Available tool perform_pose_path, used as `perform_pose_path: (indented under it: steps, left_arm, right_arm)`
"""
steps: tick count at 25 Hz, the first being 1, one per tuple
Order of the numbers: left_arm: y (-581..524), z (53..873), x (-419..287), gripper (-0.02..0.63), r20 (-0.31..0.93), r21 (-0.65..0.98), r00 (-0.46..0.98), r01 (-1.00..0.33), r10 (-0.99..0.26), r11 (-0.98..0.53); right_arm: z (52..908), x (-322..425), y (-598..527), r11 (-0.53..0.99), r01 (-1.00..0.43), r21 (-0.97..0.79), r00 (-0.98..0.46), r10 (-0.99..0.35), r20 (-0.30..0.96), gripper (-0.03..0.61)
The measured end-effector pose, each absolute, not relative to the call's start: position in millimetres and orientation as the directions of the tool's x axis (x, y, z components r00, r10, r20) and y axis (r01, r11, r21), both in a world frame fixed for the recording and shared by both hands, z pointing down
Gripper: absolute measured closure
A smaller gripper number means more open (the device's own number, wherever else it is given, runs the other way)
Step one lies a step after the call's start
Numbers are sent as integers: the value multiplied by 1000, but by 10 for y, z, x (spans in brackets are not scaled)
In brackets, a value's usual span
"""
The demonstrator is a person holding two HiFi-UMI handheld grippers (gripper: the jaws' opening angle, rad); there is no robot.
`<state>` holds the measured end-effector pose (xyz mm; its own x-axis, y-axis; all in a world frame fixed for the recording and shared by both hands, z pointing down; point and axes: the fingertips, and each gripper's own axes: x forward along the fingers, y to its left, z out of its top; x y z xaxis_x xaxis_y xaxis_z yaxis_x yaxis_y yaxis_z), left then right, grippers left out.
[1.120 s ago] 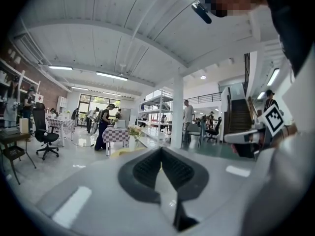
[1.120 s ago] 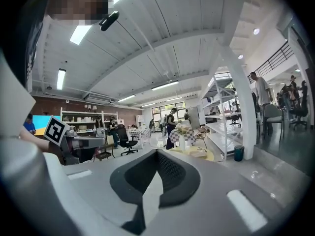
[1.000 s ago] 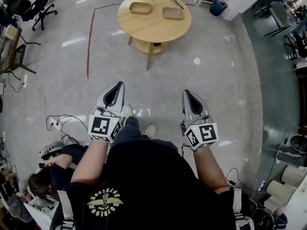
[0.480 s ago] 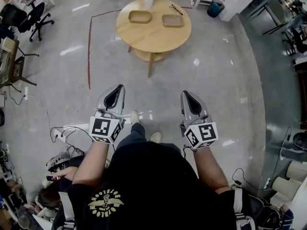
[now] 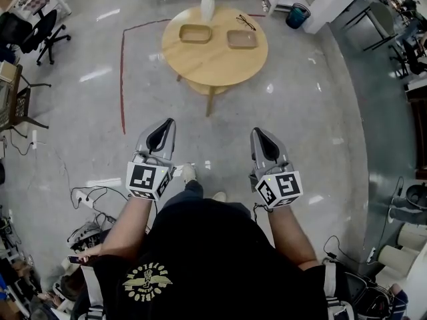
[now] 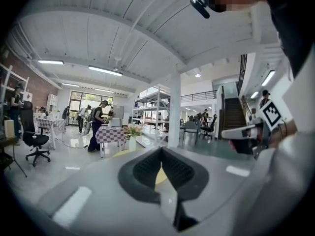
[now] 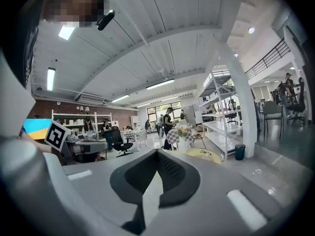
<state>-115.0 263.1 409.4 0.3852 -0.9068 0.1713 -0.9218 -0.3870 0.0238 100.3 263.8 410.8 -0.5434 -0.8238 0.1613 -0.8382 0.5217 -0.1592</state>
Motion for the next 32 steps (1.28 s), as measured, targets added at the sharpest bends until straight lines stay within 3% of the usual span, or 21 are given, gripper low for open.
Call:
perform_pose_path:
  steps: [27,32]
  left_arm:
    - [1797,4091,-1599,611,158,53,492,-870,-856,-491]
    - [1740,4109,-1573,611,151,63,515,-857,-844,-512]
  right_arm:
    - [3843,355,1967,487,-870,-79,-493,-855,164,578]
    - [3892,244,1973,483,-866,-128,-499,-850,170,578]
